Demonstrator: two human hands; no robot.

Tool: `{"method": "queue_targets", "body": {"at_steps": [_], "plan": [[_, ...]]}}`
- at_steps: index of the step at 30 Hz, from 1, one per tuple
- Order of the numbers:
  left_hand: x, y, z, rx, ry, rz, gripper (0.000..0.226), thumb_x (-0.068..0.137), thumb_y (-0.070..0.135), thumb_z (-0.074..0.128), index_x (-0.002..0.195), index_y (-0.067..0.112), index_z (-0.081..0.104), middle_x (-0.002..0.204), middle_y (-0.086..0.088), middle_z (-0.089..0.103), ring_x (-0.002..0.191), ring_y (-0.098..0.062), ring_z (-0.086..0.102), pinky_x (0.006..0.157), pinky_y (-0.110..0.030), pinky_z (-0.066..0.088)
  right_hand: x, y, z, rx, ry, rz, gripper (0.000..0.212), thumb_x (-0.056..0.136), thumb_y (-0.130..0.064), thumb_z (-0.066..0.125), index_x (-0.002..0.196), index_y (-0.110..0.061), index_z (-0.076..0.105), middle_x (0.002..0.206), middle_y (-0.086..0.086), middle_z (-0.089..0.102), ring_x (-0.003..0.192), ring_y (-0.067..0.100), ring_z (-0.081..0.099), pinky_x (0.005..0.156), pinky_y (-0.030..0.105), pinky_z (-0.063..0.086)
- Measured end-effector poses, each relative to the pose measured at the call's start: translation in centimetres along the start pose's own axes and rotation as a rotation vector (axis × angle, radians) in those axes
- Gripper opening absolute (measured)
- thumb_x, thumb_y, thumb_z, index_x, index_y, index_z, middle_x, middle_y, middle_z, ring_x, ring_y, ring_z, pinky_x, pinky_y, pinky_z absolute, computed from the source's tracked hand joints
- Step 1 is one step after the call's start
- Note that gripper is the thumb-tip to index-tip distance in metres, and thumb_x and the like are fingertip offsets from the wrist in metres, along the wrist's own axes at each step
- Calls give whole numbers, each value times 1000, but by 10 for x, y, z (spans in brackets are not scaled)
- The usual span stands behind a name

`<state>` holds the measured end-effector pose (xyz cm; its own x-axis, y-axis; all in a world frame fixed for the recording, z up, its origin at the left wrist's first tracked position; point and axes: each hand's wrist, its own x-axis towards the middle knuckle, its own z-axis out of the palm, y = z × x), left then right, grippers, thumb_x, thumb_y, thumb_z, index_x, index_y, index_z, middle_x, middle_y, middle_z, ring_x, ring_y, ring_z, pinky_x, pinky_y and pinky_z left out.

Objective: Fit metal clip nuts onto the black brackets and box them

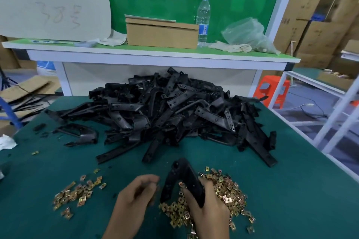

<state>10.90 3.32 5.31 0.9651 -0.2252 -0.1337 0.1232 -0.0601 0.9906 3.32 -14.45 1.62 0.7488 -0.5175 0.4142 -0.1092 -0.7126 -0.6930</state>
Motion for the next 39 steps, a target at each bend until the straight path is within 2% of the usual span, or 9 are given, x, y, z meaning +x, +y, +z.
{"method": "queue_targets", "body": {"at_steps": [3,8,11,15,19,23,31,35,39], "plan": [[-5,-3,-5,-41,-27,-46,20,96,9,64,96,23,79,86,-7,75,77,-17,69,84,-40,56,5,2,0,12,-4,47,48,80,-67,63,114,-33,64,68,-17,65,60,9,67,59,32,56],[-8,0,5,-141,-7,-20,33,93,-3,64,86,25,81,88,-14,74,77,-20,66,83,-37,54,14,2,-1,32,-79,5,47,87,-50,73,130,-34,64,86,-19,70,75,3,68,72,28,57],[-11,4,6,-152,-23,-20,31,93,-1,64,86,23,82,86,-8,74,80,-22,65,83,-38,52,5,0,-5,98,-25,3,55,83,-65,64,133,-42,63,94,-25,71,85,-9,66,79,15,54],[-20,8,11,-105,-54,30,26,89,-2,69,93,21,80,85,-6,75,73,-13,68,65,-17,53,-5,1,-8,135,-21,16,68,76,-73,60,138,-45,59,83,-22,71,77,-11,66,75,10,53],[-24,6,14,-167,-55,-46,21,86,-5,71,86,13,81,77,-10,70,75,-25,65,76,-39,55,-13,3,-11,133,-26,43,71,74,-74,63,140,-49,55,83,-24,73,75,-13,66,74,10,52],[-25,15,15,-196,-78,-89,20,85,-2,73,84,15,82,78,-10,70,70,-20,66,61,-26,55,-9,2,-16,149,-89,61,68,77,-68,71,140,-61,47,86,-25,73,77,-9,67,75,18,55],[-39,32,17,-258,-61,-108,15,91,12,70,95,18,82,98,-10,78,85,-21,71,79,-37,55,-7,-2,-30,171,-234,74,66,82,-58,73,144,-47,52,92,-22,74,79,-5,67,68,20,53],[-45,35,17,-266,-53,-64,14,90,7,70,96,11,81,95,-14,78,78,-17,71,66,-23,55,-11,-7,-35,167,-212,57,64,80,-65,66,141,-50,54,92,-31,71,89,-17,63,69,10,48],[-50,36,18,-261,-54,-22,16,89,8,71,92,18,82,91,-9,79,77,-14,72,68,-21,57,-13,-14,-41,139,-208,30,50,82,-59,69,129,-66,51,84,-27,69,77,-6,65,62,15,48]]}}
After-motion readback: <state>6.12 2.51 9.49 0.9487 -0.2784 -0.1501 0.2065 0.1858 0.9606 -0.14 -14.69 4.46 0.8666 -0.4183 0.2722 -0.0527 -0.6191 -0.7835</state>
